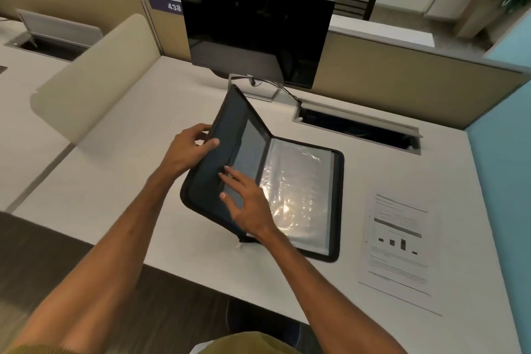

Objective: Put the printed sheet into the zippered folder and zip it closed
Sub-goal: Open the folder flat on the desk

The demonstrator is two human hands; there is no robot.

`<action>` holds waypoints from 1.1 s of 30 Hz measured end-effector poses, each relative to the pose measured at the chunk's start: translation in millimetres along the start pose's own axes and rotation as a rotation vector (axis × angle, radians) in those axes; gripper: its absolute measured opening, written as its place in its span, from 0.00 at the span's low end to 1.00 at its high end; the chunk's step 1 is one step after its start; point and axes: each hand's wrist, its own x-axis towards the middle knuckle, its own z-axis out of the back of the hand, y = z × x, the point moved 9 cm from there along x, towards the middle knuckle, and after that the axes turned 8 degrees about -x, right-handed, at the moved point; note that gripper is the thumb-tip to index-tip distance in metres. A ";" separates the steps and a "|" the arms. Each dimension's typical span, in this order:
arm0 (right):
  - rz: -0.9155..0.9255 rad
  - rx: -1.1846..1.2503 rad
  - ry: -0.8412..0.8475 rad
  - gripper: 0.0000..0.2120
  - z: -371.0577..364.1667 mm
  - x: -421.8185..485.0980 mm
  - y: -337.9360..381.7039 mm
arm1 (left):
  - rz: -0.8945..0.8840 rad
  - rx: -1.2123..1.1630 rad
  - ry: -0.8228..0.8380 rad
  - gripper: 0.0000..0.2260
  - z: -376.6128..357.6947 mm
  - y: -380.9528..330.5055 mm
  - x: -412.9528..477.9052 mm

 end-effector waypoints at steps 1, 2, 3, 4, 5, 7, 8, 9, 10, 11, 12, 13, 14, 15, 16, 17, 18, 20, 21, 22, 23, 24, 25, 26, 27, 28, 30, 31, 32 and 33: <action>0.022 -0.043 0.029 0.25 -5.2 -0.6 0.6 | 0.004 0.089 -0.006 0.23 5.7 6.5 1.8; 0.045 -0.082 0.057 0.26 -9.6 -1.3 0.8 | 0.015 0.171 -0.011 0.22 9.3 13.9 2.7; 0.064 -0.114 0.086 0.27 -13.6 -2.2 0.6 | 0.033 0.242 -0.015 0.22 11.3 22.2 2.8; 0.076 -0.143 0.118 0.29 -17.5 -2.8 -0.9 | 0.057 0.296 -0.020 0.21 12.8 31.6 2.7; 0.079 -0.174 0.155 0.30 -21.7 -3.7 -3.6 | 0.082 0.331 -0.028 0.21 14.1 40.8 2.1; 0.065 -0.243 0.219 0.30 -28.9 -5.2 -12.6 | 0.132 0.374 -0.043 0.21 15.8 57.1 -0.5; 0.052 -0.280 0.248 0.29 -31.6 -6.1 -18.7 | 0.156 0.383 -0.047 0.21 15.5 64.0 -1.9; 0.035 -0.318 0.279 0.28 -34.2 -7.3 -25.1 | 0.174 0.388 -0.051 0.22 15.0 69.7 -2.9; 0.018 -0.356 0.311 0.28 -36.8 -8.9 -31.7 | 0.183 0.398 -0.056 0.22 14.3 74.1 -3.7; 0.002 -0.390 0.345 0.28 -39.4 -10.9 -38.1 | 0.184 0.415 -0.060 0.23 12.9 77.6 -4.7; -0.011 -0.417 0.379 0.29 -42.2 -13.2 -43.9 | 0.184 0.437 -0.061 0.24 11.0 81.1 -6.1; -0.018 -0.441 0.409 0.29 -45.3 -15.4 -48.6 | 0.184 0.464 -0.055 0.25 8.1 84.9 -8.1; -0.015 -0.467 0.436 0.30 -48.5 -17.5 -52.1 | 0.184 0.490 -0.044 0.27 4.6 88.7 -10.7; -0.008 -0.495 0.459 0.31 -51.6 -19.2 -54.4 | 0.187 0.507 -0.032 0.28 1.2 92.6 -13.6; 0.001 -0.524 0.479 0.32 -54.5 -20.7 -56.1 | 0.193 0.511 -0.021 0.29 -2.6 97.0 -16.2; 0.008 -0.551 0.494 0.32 -57.2 -21.9 -57.5 | 0.205 0.506 -0.010 0.29 -6.7 101.9 -18.3; 0.014 -0.573 0.504 0.32 -59.4 -22.8 -58.6 | 0.223 0.494 0.001 0.29 -10.7 107.6 -20.1; 0.024 -0.609 0.510 0.32 -62.7 -24.0 -59.7 | 0.271 0.461 0.028 0.29 -18.3 119.4 -23.0; 0.029 -0.623 0.508 0.32 -63.8 -24.3 -60.0 | 0.291 0.448 0.043 0.30 -21.7 124.8 -24.3; 0.035 -0.636 0.506 0.32 -65.0 -24.8 -60.3 | 0.305 0.440 0.055 0.30 -24.2 129.7 -25.7; 0.039 -0.647 0.507 0.32 -66.3 -25.2 -60.7 | 0.314 0.437 0.065 0.30 -26.3 133.9 -26.7; 0.042 -0.656 0.509 0.32 -67.6 -25.8 -61.2 | 0.320 0.434 0.072 0.30 -27.8 137.5 -27.1; 0.042 -0.664 0.512 0.32 -69.1 -26.1 -61.7 | 0.324 0.432 0.078 0.31 -28.8 140.3 -27.4; 0.040 -0.670 0.515 0.32 -70.5 -26.6 -62.1 | 0.325 0.433 0.084 0.31 -29.8 142.3 -27.2; 0.036 -0.673 0.517 0.32 -72.1 -26.8 -62.2 | 0.324 0.435 0.091 0.31 -30.7 143.9 -26.9; 0.031 -0.675 0.520 0.32 -73.4 -27.1 -62.3 | 0.324 0.440 0.100 0.31 -31.7 145.5 -26.8; 0.020 -0.673 0.525 0.32 -75.8 -27.8 -62.3 | 0.324 0.464 0.125 0.32 -35.1 148.6 -27.3; 0.018 -0.671 0.526 0.32 -76.4 -27.9 -62.6 | 0.325 0.486 0.143 0.33 -37.5 150.0 -27.7; 0.018 -0.669 0.525 0.31 -76.5 -28.2 -62.8 | 0.329 0.511 0.162 0.33 -40.5 151.5 -28.4; 0.020 -0.666 0.525 0.31 -76.2 -28.2 -63.4 | 0.338 0.532 0.179 0.34 -43.7 152.6 -29.1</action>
